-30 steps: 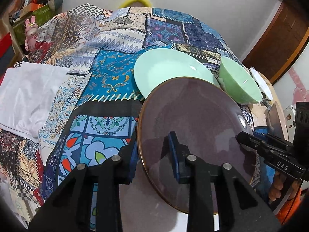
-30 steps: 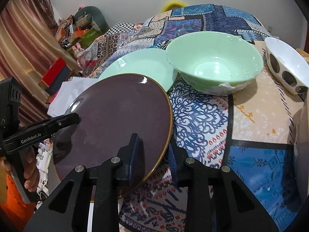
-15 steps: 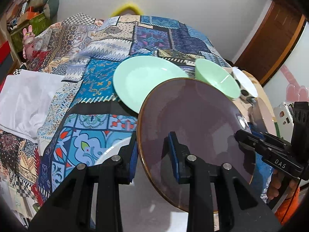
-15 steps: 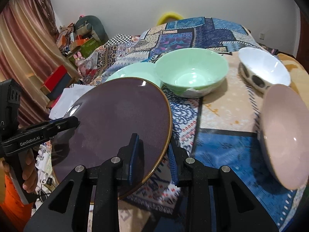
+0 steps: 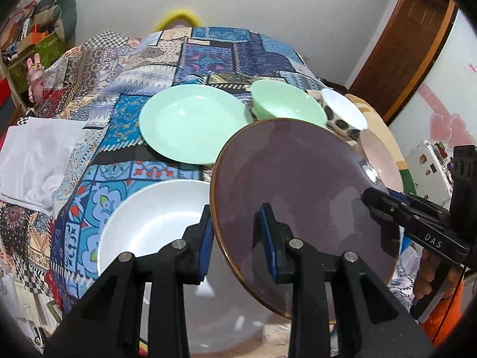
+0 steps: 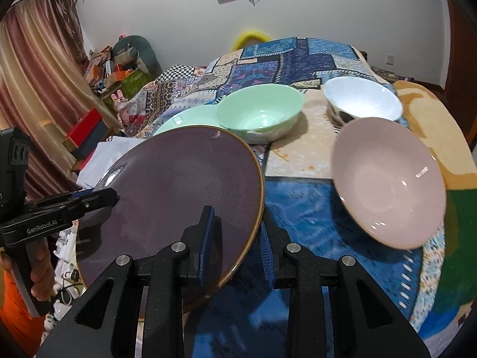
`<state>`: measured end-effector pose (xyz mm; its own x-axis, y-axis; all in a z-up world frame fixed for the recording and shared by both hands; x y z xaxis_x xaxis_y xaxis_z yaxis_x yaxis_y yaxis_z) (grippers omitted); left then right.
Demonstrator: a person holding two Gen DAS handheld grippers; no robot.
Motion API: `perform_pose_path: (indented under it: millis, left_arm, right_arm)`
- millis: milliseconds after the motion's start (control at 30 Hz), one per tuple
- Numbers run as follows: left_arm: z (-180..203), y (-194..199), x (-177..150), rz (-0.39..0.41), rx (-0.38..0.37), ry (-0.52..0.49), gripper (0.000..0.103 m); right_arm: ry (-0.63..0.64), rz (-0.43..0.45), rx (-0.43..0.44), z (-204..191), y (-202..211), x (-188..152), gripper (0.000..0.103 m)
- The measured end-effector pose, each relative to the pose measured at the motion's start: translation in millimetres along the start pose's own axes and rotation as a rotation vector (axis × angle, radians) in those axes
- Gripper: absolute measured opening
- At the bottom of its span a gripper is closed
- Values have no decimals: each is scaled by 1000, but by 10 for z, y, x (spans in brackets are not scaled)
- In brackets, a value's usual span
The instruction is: Organize plates and bowls
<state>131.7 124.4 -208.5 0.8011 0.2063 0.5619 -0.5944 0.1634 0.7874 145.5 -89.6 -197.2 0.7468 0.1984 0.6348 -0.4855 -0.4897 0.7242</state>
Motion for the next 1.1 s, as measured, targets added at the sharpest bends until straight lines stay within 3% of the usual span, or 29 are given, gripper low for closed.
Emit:
perform_pose_path:
  millis: [667, 1100]
  left_arm:
    - [526, -324, -406, -112, -30, -2, 30]
    - [628, -744, -386, -177, -31, -23, 30]
  right_arm:
    - [-53, -63, -32, 460, 2, -421, 26]
    - [-100, -91, -54, 646, -110, -464, 26]
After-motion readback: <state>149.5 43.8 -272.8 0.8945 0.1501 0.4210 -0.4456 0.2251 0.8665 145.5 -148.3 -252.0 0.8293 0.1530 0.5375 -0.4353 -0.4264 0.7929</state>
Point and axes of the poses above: each gripper's, at about its wrist camera, not at the fingertips, and y roughly against the way its jaws point, z to its right, x to its top, the point moved 4 cm from there along -y, roughly the way its jaws point, and after that the axes turned 2 degrees about -x, right-handed, at the moved point
